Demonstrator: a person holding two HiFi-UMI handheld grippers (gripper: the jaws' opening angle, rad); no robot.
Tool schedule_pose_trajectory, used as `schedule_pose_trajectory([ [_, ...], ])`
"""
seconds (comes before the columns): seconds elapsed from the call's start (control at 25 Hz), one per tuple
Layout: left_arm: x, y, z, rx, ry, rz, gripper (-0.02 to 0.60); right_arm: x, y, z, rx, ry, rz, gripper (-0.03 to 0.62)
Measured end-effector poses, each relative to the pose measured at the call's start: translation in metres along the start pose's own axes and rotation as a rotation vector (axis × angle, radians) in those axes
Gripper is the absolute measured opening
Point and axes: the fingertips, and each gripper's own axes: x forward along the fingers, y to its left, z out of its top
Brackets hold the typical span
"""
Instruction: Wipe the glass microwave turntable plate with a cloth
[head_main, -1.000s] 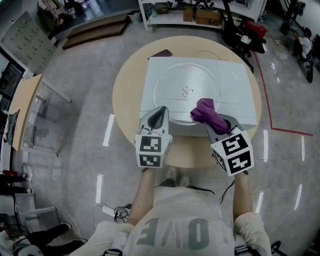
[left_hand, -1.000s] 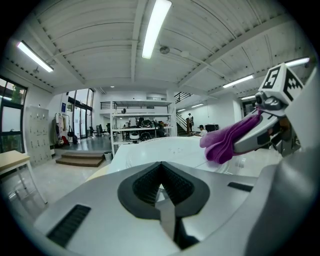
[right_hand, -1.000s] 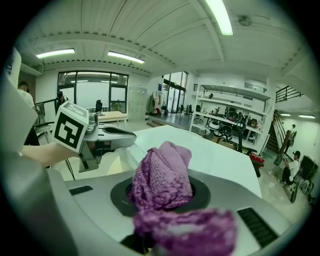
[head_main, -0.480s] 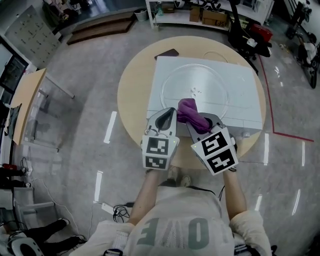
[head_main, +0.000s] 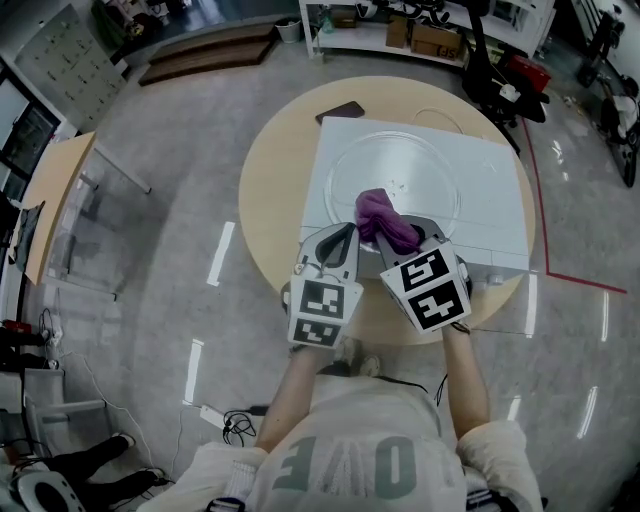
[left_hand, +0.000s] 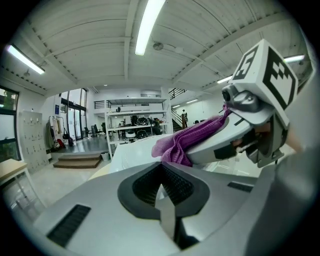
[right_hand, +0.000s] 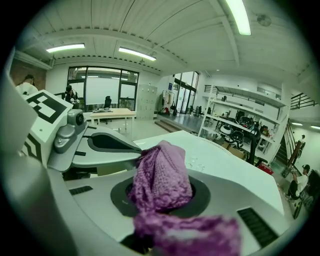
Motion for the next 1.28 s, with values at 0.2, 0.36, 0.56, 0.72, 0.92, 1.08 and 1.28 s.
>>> schedule_pose_trajectory([
  [0.2, 0.0, -0.001, 0.001, -0.021, -0.009, -0.014, -0.002, 0.001, -0.006, 0.0, 0.01, 0.012, -0.017, 0.048],
  [0.36, 0.001, -0.007, 0.002, -0.011, -0.017, -0.019, 0.0, -0.001, -0.011, -0.004, 0.016, 0.017, -0.035, 0.048],
  [0.56, 0.0, -0.01, 0.003, -0.017, -0.042, -0.012, 0.0, -0.002, -0.015, -0.005, 0.031, 0.015, -0.054, 0.048],
  [0.72, 0.002, -0.008, 0.003, -0.019, -0.043, -0.007, -0.002, 0.0, -0.017, -0.005, 0.036, 0.012, -0.075, 0.048],
  [0.92, 0.003, -0.003, 0.002, -0.053, -0.041, -0.018, -0.002, 0.001, -0.019, -0.004, 0.038, 0.017, -0.107, 0.048],
  [1.08, 0.003, -0.003, 0.001, -0.053, -0.04, -0.02, 0.0, 0.0, -0.018, -0.002, 0.043, 0.018, -0.086, 0.048],
  [1.28, 0.002, -0.003, 0.001, -0.061, -0.042, -0.025, 0.0, 0.004, -0.041, 0.034, 0.015, -0.058, -0.065, 0.048],
])
